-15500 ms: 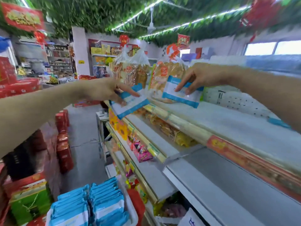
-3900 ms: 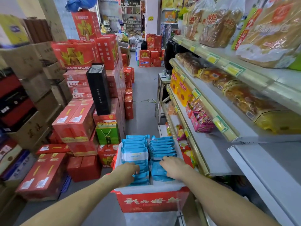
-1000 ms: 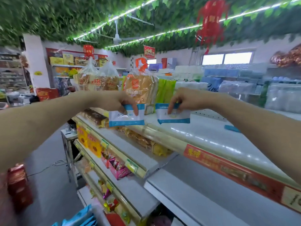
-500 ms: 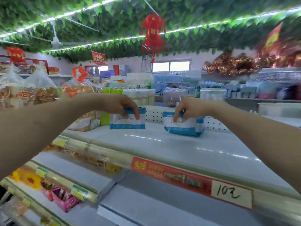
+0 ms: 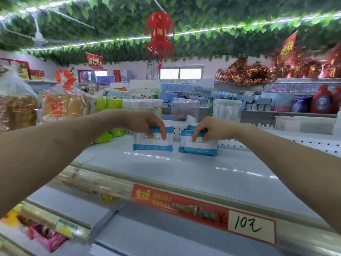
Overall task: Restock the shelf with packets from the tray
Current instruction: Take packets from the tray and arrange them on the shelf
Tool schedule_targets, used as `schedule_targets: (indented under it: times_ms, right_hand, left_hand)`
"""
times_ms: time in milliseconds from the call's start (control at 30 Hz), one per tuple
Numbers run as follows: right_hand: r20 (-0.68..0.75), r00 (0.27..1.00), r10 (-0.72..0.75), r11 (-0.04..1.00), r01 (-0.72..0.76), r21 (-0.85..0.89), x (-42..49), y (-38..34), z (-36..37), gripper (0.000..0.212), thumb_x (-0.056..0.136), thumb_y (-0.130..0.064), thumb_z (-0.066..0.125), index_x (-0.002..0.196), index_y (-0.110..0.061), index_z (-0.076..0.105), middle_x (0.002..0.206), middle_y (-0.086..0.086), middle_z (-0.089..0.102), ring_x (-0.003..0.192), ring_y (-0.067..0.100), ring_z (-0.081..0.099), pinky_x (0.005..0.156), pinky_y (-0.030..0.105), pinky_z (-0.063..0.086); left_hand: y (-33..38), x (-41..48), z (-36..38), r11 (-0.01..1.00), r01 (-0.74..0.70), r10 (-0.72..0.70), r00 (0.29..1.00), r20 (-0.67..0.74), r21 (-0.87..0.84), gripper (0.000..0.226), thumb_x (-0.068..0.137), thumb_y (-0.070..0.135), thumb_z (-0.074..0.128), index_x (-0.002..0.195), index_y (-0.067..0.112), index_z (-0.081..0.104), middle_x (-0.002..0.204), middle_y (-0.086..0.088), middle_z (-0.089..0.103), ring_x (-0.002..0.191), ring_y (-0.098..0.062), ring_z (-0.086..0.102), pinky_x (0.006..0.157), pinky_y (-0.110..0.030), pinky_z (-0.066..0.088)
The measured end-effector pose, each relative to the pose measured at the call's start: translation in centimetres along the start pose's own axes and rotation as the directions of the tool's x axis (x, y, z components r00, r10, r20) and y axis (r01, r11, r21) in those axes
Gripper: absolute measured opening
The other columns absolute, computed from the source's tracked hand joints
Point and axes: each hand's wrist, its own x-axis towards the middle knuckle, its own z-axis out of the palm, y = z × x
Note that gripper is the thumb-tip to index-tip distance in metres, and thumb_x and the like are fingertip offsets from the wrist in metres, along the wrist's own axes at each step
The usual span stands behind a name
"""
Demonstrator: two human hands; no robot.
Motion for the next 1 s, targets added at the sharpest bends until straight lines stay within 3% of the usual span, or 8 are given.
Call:
schedule_targets:
  times_ms: [133,267,467,600,833,933,1000]
  right_hand:
    - [0.015,1.0,-0.017,0.999,0.018,-0.027,1.0,0.2,1.0,0.037,0.09,-0.007,0.074,0.1,-0.043,0.075,0.11,-0.017,0.056,0.106,0.013,0.055,0.102,0.034,0.045]
    - [0.042,0.999,-0.025,0.996,0.029,-0.084,1.3,0.3,1.9,0.04,0.091,-0.009,0.073,0.1,-0.048,0.07,0.12,-0.013,0.05,0.118,0.014,0.049,0.112,0.037,0.041]
    - [0.016,0.999,-0.031,0.993,0.033,-0.112,0.8,0.3,1.6,0.035,0.092,-0.014,0.074,0.109,-0.044,0.072,0.128,-0.009,0.045,0.12,0.014,0.045,0.11,0.033,0.04]
    - [-0.013,1.0,-0.015,0.999,0.014,-0.05,0.4,0.7,0.9,0.033,0.093,-0.011,0.074,0.112,-0.038,0.075,0.129,-0.01,0.047,0.113,0.015,0.052,0.098,0.027,0.046]
    - [-0.102,0.995,0.01,0.999,-0.016,-0.05,-1.1,2.0,-1.1,0.035,0.097,-0.006,0.066,0.103,-0.04,0.07,0.128,-0.009,0.051,0.105,0.014,0.059,0.092,0.031,0.052]
    - [-0.118,0.993,0.022,0.997,-0.031,-0.074,-1.9,2.9,-1.6,0.035,0.098,-0.006,0.065,0.102,-0.04,0.071,0.12,-0.011,0.052,0.102,0.012,0.057,0.092,0.032,0.05]
    - [-0.133,0.991,0.031,0.995,-0.043,-0.09,-2.3,3.4,-1.8,0.033,0.098,-0.007,0.065,0.103,-0.039,0.072,0.115,-0.01,0.053,0.1,0.013,0.057,0.091,0.033,0.049]
  left_hand:
    - [0.0,0.8,0.3,1.0,-0.015,0.015,1.0,0.017,-0.003,0.04,0.098,0.004,0.065,0.113,0.04,0.075,0.13,0.018,0.063,0.117,-0.016,0.066,0.096,-0.035,0.06]
    - [0.0,1.3,0.6,0.999,-0.034,0.034,0.999,0.022,0.008,0.041,0.098,0.006,0.065,0.111,0.044,0.074,0.13,0.017,0.065,0.117,-0.016,0.066,0.095,-0.035,0.06]
    - [0.8,2.9,1.0,0.999,-0.043,0.041,0.998,0.056,0.025,0.035,0.099,0.009,0.065,0.116,0.039,0.073,0.131,0.016,0.063,0.115,-0.021,0.067,0.091,-0.034,0.062]
    - [1.7,4.3,0.9,0.999,-0.047,0.047,0.997,0.06,0.0,0.035,0.099,0.006,0.065,0.118,0.034,0.074,0.133,0.013,0.063,0.114,-0.022,0.067,0.086,-0.03,0.063]
    - [3.7,6.5,0.8,0.994,-0.108,0.109,0.99,0.086,-0.011,0.034,0.098,0.003,0.065,0.12,0.028,0.074,0.13,0.013,0.06,0.105,-0.013,0.067,0.077,-0.019,0.059]
    - [4.7,7.6,1.4,0.988,-0.156,0.156,0.982,0.107,-0.005,0.034,0.098,0.003,0.065,0.121,0.026,0.074,0.135,0.007,0.061,0.109,-0.012,0.065,0.083,-0.015,0.055]
    - [5.3,8.7,2.2,0.98,-0.196,0.193,0.976,0.098,0.028,0.035,0.097,0.004,0.066,0.121,0.028,0.074,0.143,0.002,0.058,0.122,-0.019,0.06,0.101,-0.022,0.051]
